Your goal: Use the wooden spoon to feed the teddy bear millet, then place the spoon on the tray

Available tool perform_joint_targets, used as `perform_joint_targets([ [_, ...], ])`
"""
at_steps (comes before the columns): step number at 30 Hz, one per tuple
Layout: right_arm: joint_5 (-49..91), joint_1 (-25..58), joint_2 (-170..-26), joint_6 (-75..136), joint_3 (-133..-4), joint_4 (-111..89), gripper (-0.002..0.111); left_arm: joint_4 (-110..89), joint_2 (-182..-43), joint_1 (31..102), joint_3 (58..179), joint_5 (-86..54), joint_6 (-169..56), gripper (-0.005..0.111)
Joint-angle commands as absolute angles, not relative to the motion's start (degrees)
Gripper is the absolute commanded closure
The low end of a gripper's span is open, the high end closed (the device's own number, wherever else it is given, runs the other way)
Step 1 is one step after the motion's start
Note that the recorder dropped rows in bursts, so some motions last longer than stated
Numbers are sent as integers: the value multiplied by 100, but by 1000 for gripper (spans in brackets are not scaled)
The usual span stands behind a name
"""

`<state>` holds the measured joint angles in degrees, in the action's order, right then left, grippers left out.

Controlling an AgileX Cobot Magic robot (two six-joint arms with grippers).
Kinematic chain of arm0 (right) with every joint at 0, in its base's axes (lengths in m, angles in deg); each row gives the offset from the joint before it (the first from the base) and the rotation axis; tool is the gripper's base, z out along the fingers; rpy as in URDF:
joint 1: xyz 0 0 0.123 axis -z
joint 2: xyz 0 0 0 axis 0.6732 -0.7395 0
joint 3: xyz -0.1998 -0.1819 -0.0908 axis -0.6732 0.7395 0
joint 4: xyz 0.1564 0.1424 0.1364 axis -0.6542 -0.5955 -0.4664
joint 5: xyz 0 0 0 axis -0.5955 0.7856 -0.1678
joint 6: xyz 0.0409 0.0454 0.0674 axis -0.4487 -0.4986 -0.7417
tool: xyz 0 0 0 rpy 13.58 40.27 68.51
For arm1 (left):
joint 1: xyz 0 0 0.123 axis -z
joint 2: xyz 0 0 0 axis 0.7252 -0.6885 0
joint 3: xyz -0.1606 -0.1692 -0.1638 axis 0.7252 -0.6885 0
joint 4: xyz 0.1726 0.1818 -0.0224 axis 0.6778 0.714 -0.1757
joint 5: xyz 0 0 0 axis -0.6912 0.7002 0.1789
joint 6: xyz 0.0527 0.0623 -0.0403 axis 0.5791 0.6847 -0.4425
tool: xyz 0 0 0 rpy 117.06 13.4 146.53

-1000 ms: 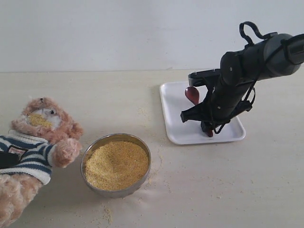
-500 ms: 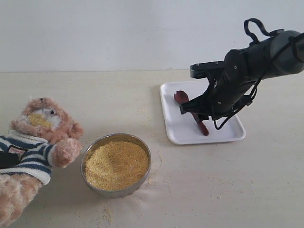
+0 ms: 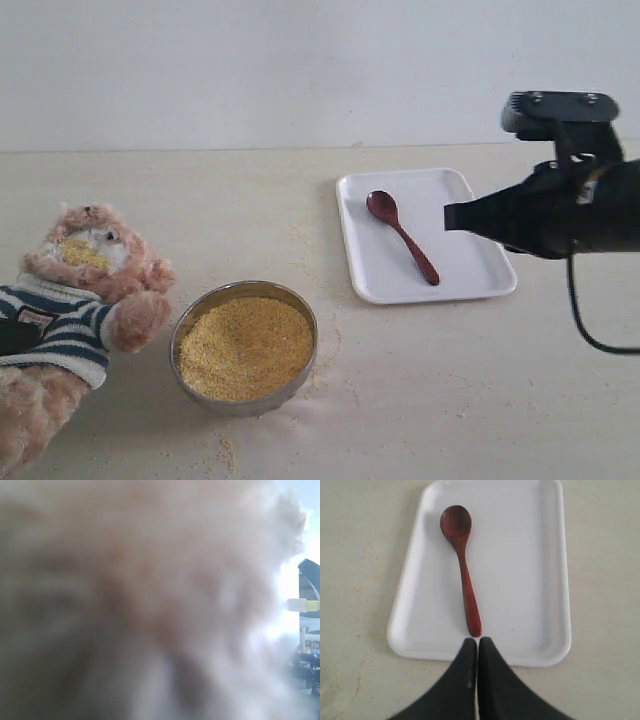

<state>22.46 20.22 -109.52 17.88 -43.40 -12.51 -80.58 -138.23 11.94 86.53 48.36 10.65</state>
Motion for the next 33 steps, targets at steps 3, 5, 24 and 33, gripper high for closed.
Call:
perform_joint_targets([
  [3,1994,2048,-9014,1661,-3083,-1220,108,-8159,-13814,1174,8671,4936,1115,102],
  [5,1994,2048,-8518,1661,-2811,-1220,108,-8159,-13814,1174,8671,4936,1115,102],
  [24,1903,2048,-5390,1661,-421,-1220,108,-8159,-13814,1174,8671,4936,1115,102],
  [33,1942,2048,-3887,1661,-357,-1220,108,-8159,-13814,1174,8671,4936,1115,102],
])
